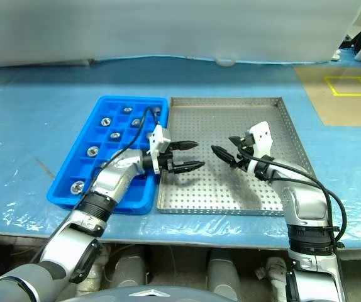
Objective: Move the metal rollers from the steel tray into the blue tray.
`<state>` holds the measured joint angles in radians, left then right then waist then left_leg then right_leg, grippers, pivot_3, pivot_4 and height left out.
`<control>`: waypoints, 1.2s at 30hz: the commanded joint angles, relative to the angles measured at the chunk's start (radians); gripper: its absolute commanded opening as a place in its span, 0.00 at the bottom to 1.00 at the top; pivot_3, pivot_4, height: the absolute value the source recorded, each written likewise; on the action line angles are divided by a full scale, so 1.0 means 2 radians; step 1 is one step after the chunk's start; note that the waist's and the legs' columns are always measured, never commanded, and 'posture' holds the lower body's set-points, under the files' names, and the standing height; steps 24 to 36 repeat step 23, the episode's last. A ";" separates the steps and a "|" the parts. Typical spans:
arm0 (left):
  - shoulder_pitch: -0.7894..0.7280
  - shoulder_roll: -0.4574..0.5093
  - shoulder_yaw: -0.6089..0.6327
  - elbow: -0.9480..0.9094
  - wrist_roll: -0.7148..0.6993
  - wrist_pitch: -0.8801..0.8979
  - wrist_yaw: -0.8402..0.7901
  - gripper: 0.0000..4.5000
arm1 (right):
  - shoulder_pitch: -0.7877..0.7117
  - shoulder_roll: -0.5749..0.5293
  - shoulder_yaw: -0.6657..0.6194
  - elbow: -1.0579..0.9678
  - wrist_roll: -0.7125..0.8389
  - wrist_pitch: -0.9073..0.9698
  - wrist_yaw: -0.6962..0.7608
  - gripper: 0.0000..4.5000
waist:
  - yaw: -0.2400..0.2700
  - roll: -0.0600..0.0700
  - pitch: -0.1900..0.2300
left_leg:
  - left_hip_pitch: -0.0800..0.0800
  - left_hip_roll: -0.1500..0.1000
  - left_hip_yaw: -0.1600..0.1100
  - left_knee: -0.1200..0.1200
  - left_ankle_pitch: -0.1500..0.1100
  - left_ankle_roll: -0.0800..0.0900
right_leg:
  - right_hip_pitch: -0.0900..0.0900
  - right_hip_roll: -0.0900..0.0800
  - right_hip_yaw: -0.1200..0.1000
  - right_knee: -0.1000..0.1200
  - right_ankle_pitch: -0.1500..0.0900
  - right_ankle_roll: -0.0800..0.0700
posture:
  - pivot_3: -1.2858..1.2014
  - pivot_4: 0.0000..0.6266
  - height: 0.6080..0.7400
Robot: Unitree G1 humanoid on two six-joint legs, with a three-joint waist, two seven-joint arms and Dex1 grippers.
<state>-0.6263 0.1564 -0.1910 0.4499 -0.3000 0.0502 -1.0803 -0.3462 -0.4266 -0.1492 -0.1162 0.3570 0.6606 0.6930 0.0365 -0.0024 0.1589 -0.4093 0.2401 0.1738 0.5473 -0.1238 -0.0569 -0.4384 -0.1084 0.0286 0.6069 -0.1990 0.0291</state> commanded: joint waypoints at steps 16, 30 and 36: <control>0.019 0.005 0.036 -0.042 0.002 -0.020 0.050 0.82 | -0.078 0.004 0.020 0.088 -0.007 -0.107 -0.005 0.87 | 0.004 0.000 0.000 | 0.000 0.000 0.000 0.000 0.000 0.001 | 0.000 0.000 0.000 0.000 0.000 0.000 | 0.47 0.24 1.00; 0.005 0.000 0.028 -0.022 0.007 -0.030 0.038 0.82 | -0.065 0.005 0.006 0.078 0.002 -0.110 -0.017 0.87 | 0.004 0.000 0.000 | 0.000 0.000 0.000 0.000 0.000 0.001 | 0.000 0.000 0.000 0.000 0.000 0.000 | 0.47 0.24 1.00; 0.005 0.000 0.028 -0.022 0.007 -0.030 0.038 0.82 | -0.065 0.005 0.006 0.078 0.002 -0.110 -0.017 0.87 | 0.004 0.000 0.000 | 0.000 0.000 0.000 0.000 0.000 0.001 | 0.000 0.000 0.000 0.000 0.000 0.000 | 0.47 0.24 1.00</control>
